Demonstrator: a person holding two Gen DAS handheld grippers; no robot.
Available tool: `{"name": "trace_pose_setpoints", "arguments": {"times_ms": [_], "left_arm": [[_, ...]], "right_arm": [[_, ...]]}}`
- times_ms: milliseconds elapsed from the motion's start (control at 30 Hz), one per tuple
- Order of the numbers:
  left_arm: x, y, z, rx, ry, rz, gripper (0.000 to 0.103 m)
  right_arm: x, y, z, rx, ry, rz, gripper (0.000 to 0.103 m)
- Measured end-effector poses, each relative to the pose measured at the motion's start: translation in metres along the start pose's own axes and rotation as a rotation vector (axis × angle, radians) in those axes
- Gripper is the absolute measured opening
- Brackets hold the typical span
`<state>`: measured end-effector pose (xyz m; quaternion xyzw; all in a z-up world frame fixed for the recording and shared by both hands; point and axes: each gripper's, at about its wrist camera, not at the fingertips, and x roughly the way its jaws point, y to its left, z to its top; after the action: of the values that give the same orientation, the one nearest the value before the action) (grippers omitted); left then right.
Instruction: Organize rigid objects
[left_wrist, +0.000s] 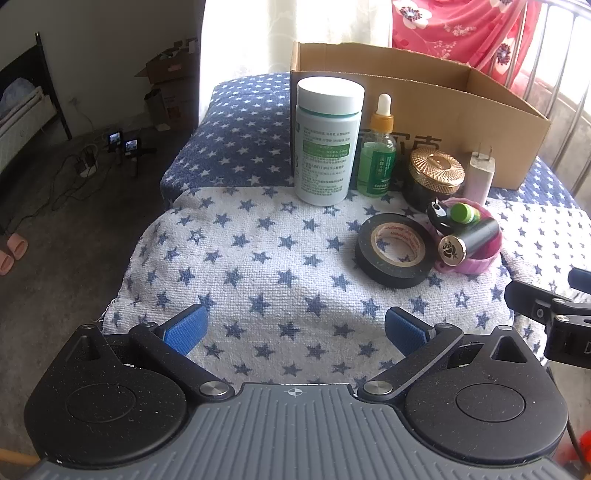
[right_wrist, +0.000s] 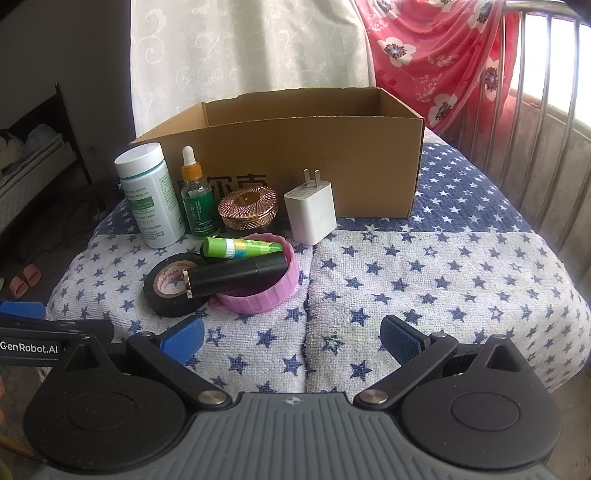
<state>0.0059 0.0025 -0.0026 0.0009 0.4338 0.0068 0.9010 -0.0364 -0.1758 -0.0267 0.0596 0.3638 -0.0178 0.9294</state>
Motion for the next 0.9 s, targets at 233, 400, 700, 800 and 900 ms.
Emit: {"name": "trace_pose_setpoints", "arguments": {"times_ms": [233,400,700,800,900], "left_arm": [[0.0001,0.0013,0.0006,-0.003,0.001,0.000,0.103],[0.0003,0.0025,0.0000,-0.003,0.002,0.000,0.103],[0.0005,0.0024,-0.0006,-0.005,0.001,0.001,0.103],[0.0006,0.0024,-0.0006,-0.005,0.001,0.001,0.103],[0.0006,0.0025,-0.0006,-0.004,0.001,0.000,0.103]], "right_arm": [[-0.0001,0.0002,0.0006,-0.004,-0.003,0.006,0.103],[-0.0005,0.0002,0.0002,-0.004,-0.004,0.008,0.103],[0.0000,0.0012,0.0008,-0.009,-0.004,0.017,0.103],[0.0005,0.0017,0.0009,-0.010,-0.003,0.021,0.103],[0.0005,0.0025,0.0013,-0.012,-0.004,0.025,0.103]]}}
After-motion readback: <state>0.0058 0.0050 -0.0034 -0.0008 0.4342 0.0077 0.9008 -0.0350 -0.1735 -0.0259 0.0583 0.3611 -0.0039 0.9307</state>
